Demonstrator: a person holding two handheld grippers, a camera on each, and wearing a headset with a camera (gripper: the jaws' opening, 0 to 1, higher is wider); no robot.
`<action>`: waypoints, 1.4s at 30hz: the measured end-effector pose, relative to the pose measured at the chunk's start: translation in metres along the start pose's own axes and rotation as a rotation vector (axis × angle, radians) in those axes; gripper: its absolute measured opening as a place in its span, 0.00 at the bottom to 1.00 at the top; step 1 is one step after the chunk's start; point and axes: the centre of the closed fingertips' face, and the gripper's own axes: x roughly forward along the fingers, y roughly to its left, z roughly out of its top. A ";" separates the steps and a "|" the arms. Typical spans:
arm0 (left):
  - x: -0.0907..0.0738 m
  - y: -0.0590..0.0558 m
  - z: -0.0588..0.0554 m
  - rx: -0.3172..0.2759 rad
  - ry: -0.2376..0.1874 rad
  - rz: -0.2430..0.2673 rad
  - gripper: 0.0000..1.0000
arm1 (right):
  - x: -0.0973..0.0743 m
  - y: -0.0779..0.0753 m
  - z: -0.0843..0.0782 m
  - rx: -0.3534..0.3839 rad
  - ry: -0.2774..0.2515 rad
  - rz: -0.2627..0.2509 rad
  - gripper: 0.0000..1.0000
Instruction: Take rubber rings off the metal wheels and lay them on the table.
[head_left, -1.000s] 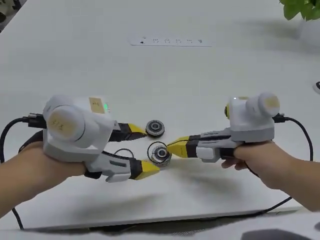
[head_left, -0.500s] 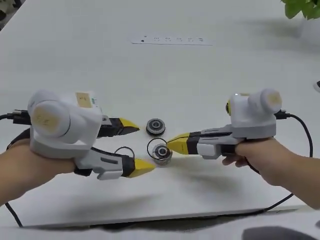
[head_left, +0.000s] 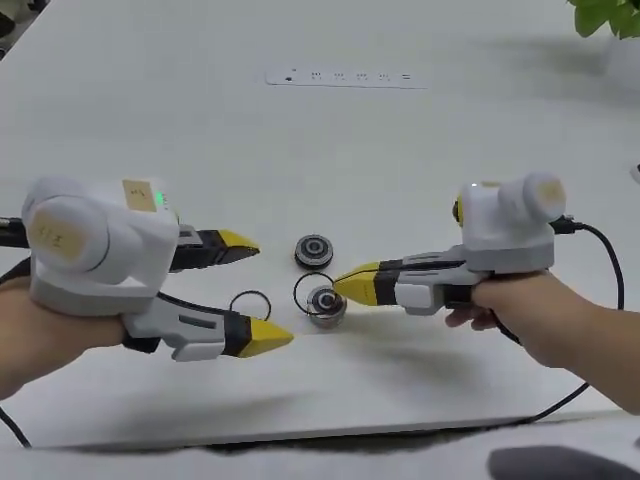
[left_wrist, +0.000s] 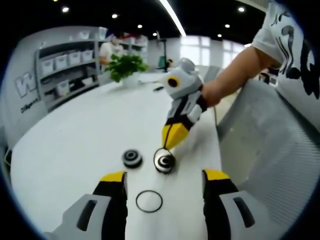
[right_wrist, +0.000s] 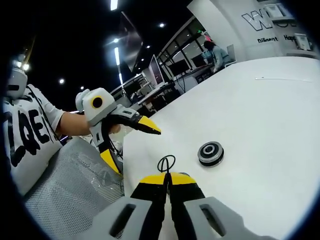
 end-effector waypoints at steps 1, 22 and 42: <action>-0.001 0.000 0.000 -0.002 -0.001 0.002 0.62 | 0.000 0.000 0.000 0.000 0.000 0.001 0.00; -0.012 0.002 -0.004 -0.025 -0.013 0.026 0.64 | 0.012 0.006 0.008 -0.012 0.007 0.019 0.00; -0.018 0.005 -0.008 -0.036 -0.012 0.041 0.64 | 0.029 0.008 0.005 -0.021 0.039 0.044 0.00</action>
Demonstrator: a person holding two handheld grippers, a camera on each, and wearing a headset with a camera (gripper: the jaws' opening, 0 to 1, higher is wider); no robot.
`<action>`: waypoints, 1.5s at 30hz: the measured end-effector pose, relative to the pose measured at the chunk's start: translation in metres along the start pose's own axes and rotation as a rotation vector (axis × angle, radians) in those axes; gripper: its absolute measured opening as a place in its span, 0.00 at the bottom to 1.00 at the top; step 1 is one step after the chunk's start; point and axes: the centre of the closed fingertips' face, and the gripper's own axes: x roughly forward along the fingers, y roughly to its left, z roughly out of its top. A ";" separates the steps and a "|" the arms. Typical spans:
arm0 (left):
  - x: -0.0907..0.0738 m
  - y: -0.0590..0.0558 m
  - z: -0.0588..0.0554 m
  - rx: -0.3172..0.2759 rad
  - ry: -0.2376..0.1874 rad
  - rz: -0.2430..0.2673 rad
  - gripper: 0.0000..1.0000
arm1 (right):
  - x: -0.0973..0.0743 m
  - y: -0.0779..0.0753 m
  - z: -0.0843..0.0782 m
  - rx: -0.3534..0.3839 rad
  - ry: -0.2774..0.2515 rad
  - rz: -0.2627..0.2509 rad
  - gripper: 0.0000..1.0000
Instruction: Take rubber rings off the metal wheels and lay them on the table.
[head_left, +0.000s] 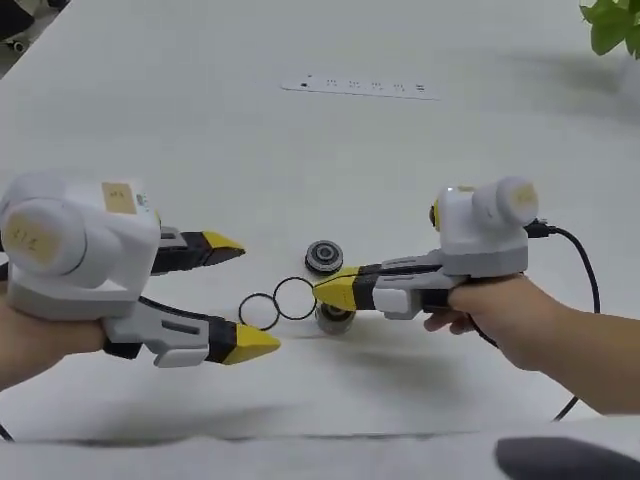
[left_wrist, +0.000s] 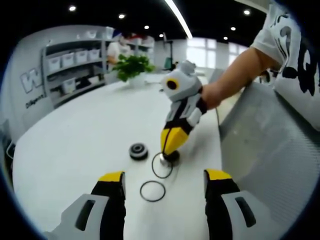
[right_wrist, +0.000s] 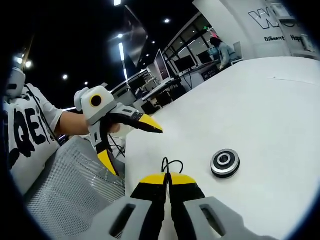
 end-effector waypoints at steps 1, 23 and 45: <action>-0.001 0.000 0.000 -0.001 0.000 0.001 0.64 | 0.001 -0.001 0.000 -0.001 0.001 0.001 0.00; -0.006 0.005 -0.005 -0.012 0.002 0.019 0.64 | 0.018 -0.001 -0.006 -0.028 0.040 0.016 0.00; -0.005 0.005 -0.007 -0.020 0.005 0.020 0.64 | 0.022 -0.003 -0.011 -0.084 0.069 -0.010 0.02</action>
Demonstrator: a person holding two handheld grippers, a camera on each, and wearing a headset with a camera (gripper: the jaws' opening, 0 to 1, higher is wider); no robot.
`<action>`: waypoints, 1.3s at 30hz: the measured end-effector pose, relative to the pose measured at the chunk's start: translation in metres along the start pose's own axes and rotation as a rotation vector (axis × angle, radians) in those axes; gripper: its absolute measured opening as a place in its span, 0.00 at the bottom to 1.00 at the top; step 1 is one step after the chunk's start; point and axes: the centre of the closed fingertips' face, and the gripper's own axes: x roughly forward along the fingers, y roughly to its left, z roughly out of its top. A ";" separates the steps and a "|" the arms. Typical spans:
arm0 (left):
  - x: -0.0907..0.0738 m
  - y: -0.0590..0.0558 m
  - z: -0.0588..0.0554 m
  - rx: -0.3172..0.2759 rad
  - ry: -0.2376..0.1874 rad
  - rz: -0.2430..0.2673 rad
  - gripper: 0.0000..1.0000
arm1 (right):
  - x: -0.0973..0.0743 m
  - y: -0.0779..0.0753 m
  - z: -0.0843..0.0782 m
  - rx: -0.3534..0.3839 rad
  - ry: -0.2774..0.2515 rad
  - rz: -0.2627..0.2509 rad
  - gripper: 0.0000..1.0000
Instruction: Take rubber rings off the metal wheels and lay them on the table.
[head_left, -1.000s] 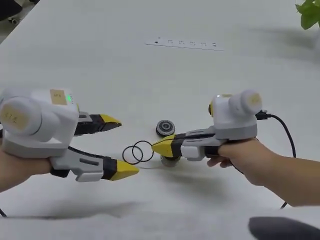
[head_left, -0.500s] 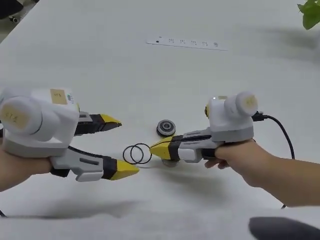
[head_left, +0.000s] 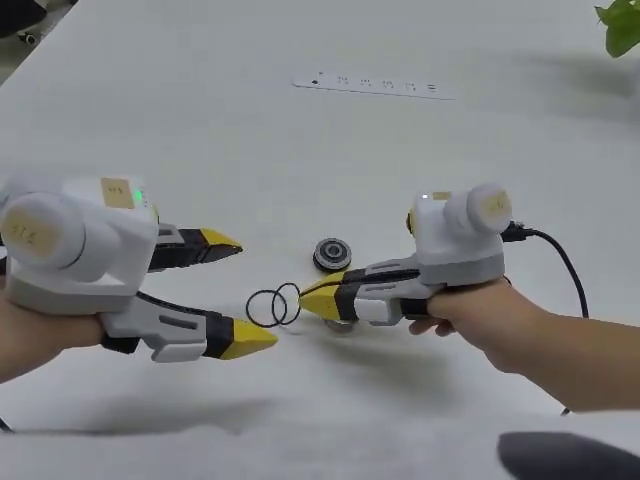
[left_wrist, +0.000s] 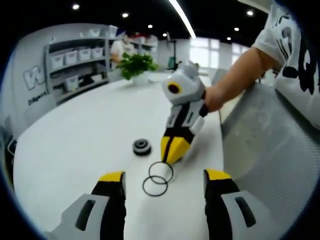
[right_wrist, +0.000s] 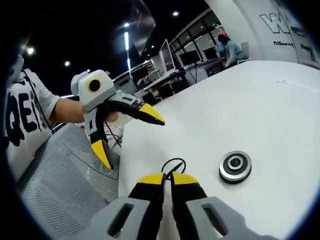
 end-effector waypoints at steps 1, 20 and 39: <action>0.000 0.000 0.000 -0.001 0.000 0.000 0.64 | 0.000 0.000 0.000 -0.001 0.000 -0.001 0.02; 0.004 -0.001 0.001 0.004 0.007 -0.010 0.64 | -0.008 0.002 0.004 -0.007 -0.012 -0.024 0.07; 0.001 0.007 0.006 0.013 0.006 0.005 0.64 | -0.023 -0.009 0.019 -0.012 -0.069 -0.062 0.10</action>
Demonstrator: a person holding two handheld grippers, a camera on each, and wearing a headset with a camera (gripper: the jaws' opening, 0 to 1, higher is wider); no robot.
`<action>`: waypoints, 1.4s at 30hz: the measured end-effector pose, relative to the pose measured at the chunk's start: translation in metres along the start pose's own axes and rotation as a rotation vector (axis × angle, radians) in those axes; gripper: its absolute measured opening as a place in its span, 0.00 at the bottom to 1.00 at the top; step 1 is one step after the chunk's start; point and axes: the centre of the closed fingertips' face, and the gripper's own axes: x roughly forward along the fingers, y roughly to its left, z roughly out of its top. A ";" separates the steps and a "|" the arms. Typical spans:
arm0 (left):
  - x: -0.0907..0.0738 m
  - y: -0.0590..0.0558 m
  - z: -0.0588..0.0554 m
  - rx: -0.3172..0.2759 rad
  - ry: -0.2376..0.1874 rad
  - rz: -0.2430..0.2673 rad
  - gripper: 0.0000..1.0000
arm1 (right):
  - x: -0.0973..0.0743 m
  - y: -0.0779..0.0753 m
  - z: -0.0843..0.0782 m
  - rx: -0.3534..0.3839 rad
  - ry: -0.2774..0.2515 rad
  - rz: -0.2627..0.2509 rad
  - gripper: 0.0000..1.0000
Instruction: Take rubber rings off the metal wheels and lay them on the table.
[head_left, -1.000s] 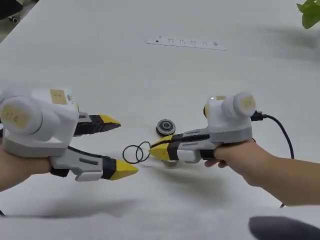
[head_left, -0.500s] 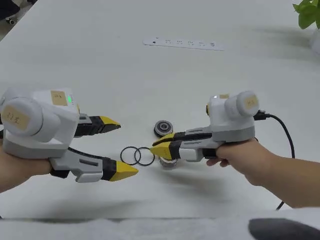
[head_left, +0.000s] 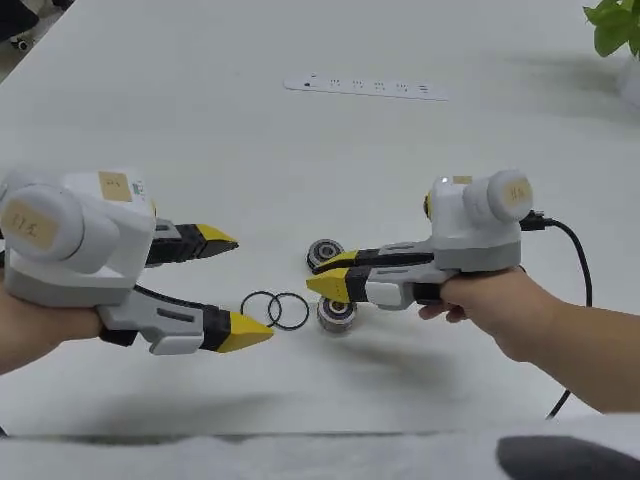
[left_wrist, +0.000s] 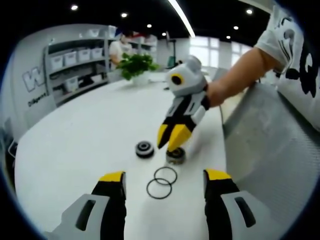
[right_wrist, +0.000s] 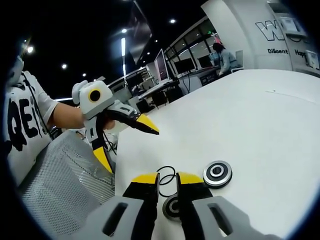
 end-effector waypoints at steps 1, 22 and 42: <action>0.000 0.001 0.001 -0.001 -0.001 0.001 0.64 | -0.001 -0.001 0.001 0.000 -0.003 -0.002 0.11; 0.004 0.024 0.005 -0.006 -0.005 0.033 0.63 | -0.017 -0.019 0.011 -0.005 -0.047 -0.064 0.16; 0.010 0.038 0.005 -0.004 0.003 0.041 0.63 | -0.024 -0.029 0.008 -0.059 -0.026 -0.109 0.22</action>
